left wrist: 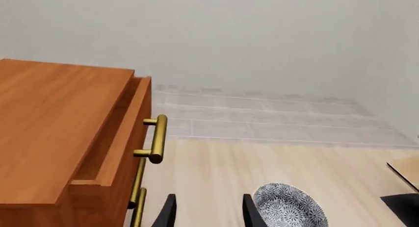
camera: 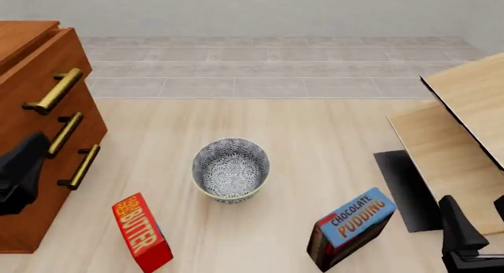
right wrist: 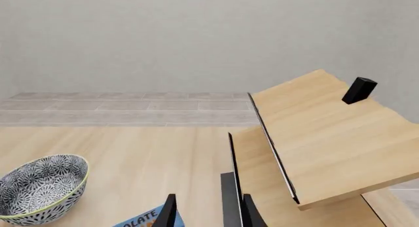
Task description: Close the top drawer of the cabinet and put the bowl on top of it.
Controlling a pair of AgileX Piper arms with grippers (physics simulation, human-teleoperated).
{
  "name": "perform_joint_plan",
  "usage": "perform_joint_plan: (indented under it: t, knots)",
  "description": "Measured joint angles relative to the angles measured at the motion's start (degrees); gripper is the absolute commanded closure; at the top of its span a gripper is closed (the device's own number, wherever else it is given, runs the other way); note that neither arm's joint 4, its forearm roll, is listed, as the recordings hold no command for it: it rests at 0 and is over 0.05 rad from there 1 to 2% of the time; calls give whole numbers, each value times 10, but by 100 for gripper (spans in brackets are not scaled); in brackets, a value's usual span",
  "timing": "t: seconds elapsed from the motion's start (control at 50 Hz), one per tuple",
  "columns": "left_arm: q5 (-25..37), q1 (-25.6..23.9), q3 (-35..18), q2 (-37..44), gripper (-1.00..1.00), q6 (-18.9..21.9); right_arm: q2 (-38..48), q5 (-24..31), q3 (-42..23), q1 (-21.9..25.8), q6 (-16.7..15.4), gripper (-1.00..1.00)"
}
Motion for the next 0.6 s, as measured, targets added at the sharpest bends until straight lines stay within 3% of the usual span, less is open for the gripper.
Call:
perform_joint_plan:
  t: [0.26,0.6]
  knots:
    - [2,15,-31,41,-100,-24,0,0,0,0,0,-100]
    - [-27,44,-30,80,-100,-34,0,0,0,0,0,-100]
